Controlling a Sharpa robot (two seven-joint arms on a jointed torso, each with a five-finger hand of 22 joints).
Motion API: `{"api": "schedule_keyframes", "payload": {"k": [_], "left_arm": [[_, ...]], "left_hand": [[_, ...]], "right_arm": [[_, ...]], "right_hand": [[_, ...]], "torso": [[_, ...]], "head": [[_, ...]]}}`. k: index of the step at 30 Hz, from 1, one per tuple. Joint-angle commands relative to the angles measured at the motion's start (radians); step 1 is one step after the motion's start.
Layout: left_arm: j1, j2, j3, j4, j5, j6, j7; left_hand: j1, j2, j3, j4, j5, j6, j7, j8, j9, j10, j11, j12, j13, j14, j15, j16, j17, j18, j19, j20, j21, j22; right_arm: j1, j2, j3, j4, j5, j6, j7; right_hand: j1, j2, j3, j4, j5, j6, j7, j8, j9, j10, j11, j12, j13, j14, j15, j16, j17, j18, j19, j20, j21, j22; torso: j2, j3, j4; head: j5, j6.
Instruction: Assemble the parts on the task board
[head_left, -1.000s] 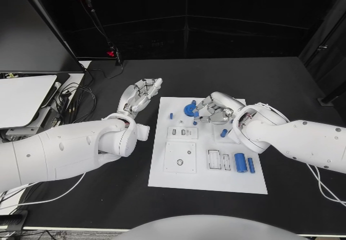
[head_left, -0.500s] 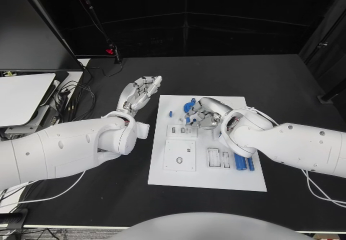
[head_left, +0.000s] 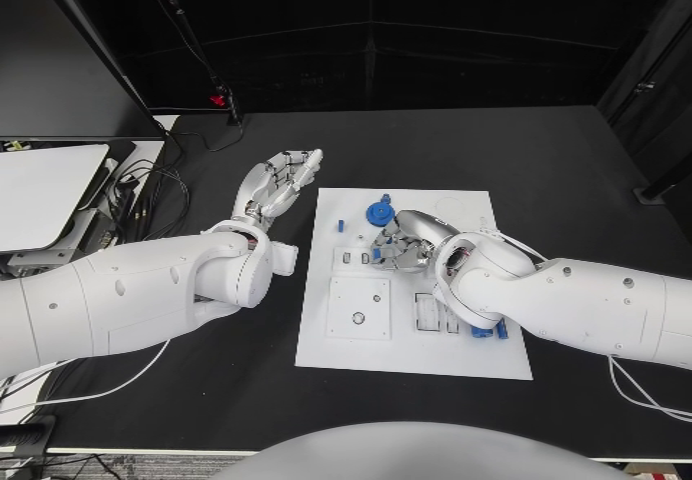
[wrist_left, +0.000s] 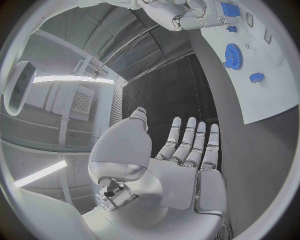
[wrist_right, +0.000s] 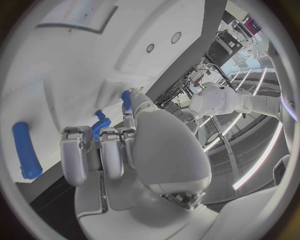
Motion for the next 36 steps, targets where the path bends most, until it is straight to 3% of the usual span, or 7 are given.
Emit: {"api": "schedule_keyframes", "payload": {"k": [1, 11, 28, 36], "left_arm": [[0.001, 0.002, 0.001, 0.001, -0.006, 0.004, 0.245], [0.001, 0.001, 0.001, 0.001, -0.006, 0.003, 0.245], [0.001, 0.005, 0.001, -0.002, -0.006, 0.003, 0.245], [0.001, 0.005, 0.001, -0.001, -0.006, 0.004, 0.245]], "left_hand": [[0.000, 0.009, -0.005, 0.000, 0.005, 0.008, 0.138, -0.004, 0.000, 0.008, -0.002, 0.002, -0.001, 0.006, 0.004, 0.002, 0.000, 0.011, -0.002, 0.007, 0.005, 0.001], [0.000, 0.009, -0.005, 0.000, 0.005, 0.008, 0.138, -0.004, 0.000, 0.008, -0.002, 0.002, -0.001, 0.006, 0.004, 0.002, 0.000, 0.011, -0.002, 0.007, 0.005, 0.001], [0.000, 0.009, -0.005, 0.000, 0.005, 0.008, 0.138, -0.004, 0.000, 0.008, -0.002, 0.002, -0.001, 0.006, 0.004, 0.002, 0.000, 0.011, -0.002, 0.007, 0.005, 0.001], [0.003, 0.011, -0.006, -0.001, 0.007, 0.008, 0.138, -0.004, 0.000, 0.009, -0.002, 0.002, -0.001, 0.006, 0.004, 0.002, 0.000, 0.011, -0.003, 0.007, 0.005, 0.001]], "right_arm": [[-0.002, 0.005, 0.001, -0.003, -0.043, -0.018, -0.042], [-0.007, 0.006, 0.001, -0.005, -0.051, -0.039, -0.038], [-0.012, 0.017, 0.001, -0.014, -0.041, -0.028, -0.015], [-0.014, 0.022, 0.001, -0.018, -0.039, -0.016, -0.018]], "right_hand": [[-0.010, 0.006, 0.000, -0.004, 0.006, 0.023, 0.013, -0.003, 0.002, 0.106, 0.005, 0.003, 0.263, 0.102, 0.006, 0.002, 0.263, -0.007, 0.104, 0.009, 0.003, 0.263], [-0.015, 0.005, -0.002, -0.004, 0.006, 0.019, 0.015, -0.008, -0.001, 0.106, 0.007, 0.003, 0.263, 0.102, 0.007, 0.002, 0.263, -0.007, 0.104, 0.011, 0.003, 0.263], [-0.021, 0.005, -0.003, -0.003, 0.006, 0.017, 0.018, -0.014, -0.003, 0.106, 0.009, 0.003, 0.263, 0.102, 0.009, 0.002, 0.263, -0.007, 0.104, 0.012, 0.003, 0.263], [-0.022, 0.006, -0.003, -0.003, 0.006, 0.017, 0.018, -0.014, -0.003, 0.106, 0.010, 0.003, 0.263, 0.102, 0.009, 0.002, 0.263, -0.007, 0.104, 0.012, 0.003, 0.263]], "torso": [[0.000, -0.0002, 0.0001], [0.001, 0.0001, 0.0004], [0.000, 0.0010, 0.0019], [0.000, -0.0004, 0.0012]], "head": [[-0.002, -0.002], [-0.002, -0.002], [-0.001, -0.006], [-0.001, -0.009]]}}
